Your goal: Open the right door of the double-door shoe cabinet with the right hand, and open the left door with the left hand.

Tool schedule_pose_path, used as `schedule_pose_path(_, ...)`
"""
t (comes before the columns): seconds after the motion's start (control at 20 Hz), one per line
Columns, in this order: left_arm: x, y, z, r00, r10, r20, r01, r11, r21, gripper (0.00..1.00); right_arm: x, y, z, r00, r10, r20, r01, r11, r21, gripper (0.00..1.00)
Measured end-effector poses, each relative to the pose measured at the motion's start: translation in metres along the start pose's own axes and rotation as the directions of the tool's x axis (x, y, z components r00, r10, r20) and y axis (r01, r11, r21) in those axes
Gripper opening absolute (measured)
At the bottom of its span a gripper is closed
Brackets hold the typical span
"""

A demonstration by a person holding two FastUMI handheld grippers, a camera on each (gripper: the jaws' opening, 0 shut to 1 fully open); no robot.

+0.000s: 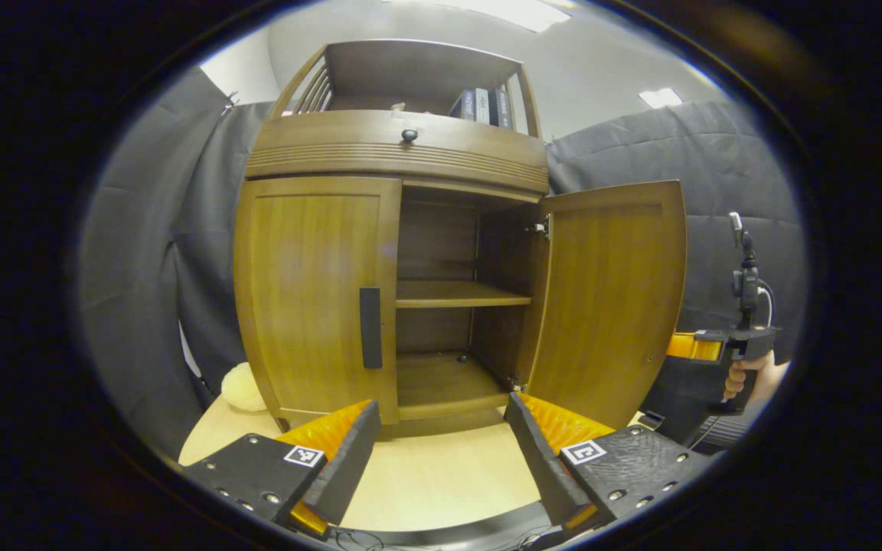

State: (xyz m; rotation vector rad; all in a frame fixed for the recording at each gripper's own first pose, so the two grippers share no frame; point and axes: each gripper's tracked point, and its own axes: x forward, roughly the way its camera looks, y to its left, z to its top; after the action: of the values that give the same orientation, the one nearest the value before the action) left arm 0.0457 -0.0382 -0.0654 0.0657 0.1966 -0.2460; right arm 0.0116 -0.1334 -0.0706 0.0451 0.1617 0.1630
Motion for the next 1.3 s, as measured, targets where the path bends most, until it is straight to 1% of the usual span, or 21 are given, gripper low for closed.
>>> schedule_pose_path(0.2,0.005,0.000,0.003,1.000,-0.014,0.013,0.014,1.000,-0.008,0.99,-0.001,0.000,0.001,1.000,-0.011,-0.003,0.011,0.999,0.034,0.05)
schedule_pose_path(0.35,0.004,0.001,-0.003,1.000,-0.029,-0.010,0.029,1.000,-0.011,0.98,-0.002,-0.001,0.000,0.999,-0.037,-0.003,0.037,0.998,0.043,0.05)
schedule_pose_path(0.5,0.002,0.000,-0.004,0.999,-0.046,-0.025,0.046,0.999,-0.020,0.99,-0.008,0.000,-0.001,0.999,-0.054,-0.005,0.054,0.998,0.044,0.05)
schedule_pose_path(0.7,0.000,0.004,-0.004,0.999,-0.047,-0.023,0.046,0.999,-0.017,0.98,-0.018,0.000,-0.004,0.997,-0.072,-0.017,0.073,0.997,0.037,0.05)
schedule_pose_path(0.9,0.000,0.006,-0.003,0.999,-0.050,-0.014,0.049,0.998,-0.029,0.99,-0.037,-0.016,-0.003,0.987,-0.159,-0.020,0.160,0.986,0.047,0.03)
schedule_pose_path(1.05,0.000,0.009,-0.004,0.999,-0.050,-0.015,0.050,0.998,-0.030,0.98,-0.060,-0.018,0.005,0.978,-0.209,-0.007,0.209,0.977,0.052,0.02)
schedule_pose_path(1.15,0.001,0.013,-0.004,0.999,-0.037,-0.011,0.037,0.999,-0.023,0.98,-0.073,-0.010,0.011,0.973,-0.232,0.005,0.232,0.972,0.041,0.02)
schedule_pose_path(1.2,0.003,0.016,-0.002,1.000,-0.027,-0.006,0.027,0.999,-0.023,0.98,-0.078,-0.004,0.014,0.967,-0.254,0.007,0.253,0.966,0.052,0.02)
schedule_pose_path(1.3,0.004,0.020,-0.001,1.000,-0.007,0.001,0.007,0.999,-0.033,0.98,-0.086,0.021,0.020,0.966,-0.257,0.023,0.254,0.963,0.094,0.02)
